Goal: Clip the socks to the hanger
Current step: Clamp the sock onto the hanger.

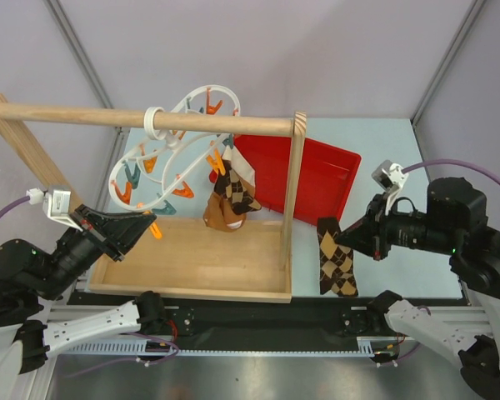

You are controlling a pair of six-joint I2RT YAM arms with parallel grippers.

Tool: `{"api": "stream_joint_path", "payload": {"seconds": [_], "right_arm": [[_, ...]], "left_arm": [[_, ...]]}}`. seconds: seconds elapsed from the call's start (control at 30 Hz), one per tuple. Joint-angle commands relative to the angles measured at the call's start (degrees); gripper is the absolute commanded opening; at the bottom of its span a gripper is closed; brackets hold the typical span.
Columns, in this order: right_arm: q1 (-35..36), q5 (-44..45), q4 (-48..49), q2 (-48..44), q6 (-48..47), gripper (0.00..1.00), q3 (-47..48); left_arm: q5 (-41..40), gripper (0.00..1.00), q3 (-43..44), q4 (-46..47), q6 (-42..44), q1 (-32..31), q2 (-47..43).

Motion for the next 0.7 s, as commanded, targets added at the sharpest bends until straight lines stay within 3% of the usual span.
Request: {"api": "stream_joint_path", "payload": {"seconds": [0.0, 0.13, 0.27, 0.3, 0.33, 0.37, 0.43, 0.53, 0.67], "right_arm": [[2.18, -9.37, 0.87, 1.25, -0.37, 0.00, -1.46], [11.48, -5.00, 6.49, 2.39, 4.01, 0.00, -3.75], [32.38, 17.70, 12.38, 3.53, 9.20, 0.00, -6.20], [41.91, 22.30, 13.87, 4.50, 10.17, 0.00, -6.99], [46.53, 27.05, 16.06, 5.46, 10.79, 0.00, -7.79], [50.66, 37.28, 17.04, 6.52, 11.50, 0.00, -8.32], [60.32, 43.77, 20.89, 10.99, 10.89, 0.00, -9.20], [62.22, 45.47, 28.01, 17.14, 7.56, 0.00, -9.03], [56.43, 38.82, 32.07, 25.76, 3.60, 0.00, -3.24]], "left_arm": [[2.09, 0.00, -0.32, 3.65, -0.76, -0.38, 2.16], [2.00, 0.00, 0.29, 2.86, -1.03, -0.30, 2.77], [1.21, 0.00, 0.12, 2.60, -1.29, -0.30, 2.34], [1.04, 0.00, 0.12, 2.60, -1.29, -0.38, 2.34], [1.03, 0.00, 0.12, 2.34, -1.29, -0.30, 2.34], [0.86, 0.00, 0.12, 2.33, -1.20, -0.30, 2.42], [0.86, 0.00, 0.12, 2.33, -1.20, -0.38, 2.60], [1.38, 0.00, 0.29, 2.51, -1.38, -0.38, 2.69], [3.05, 0.00, 0.03, 3.74, -1.82, -0.30, 2.51]]}}
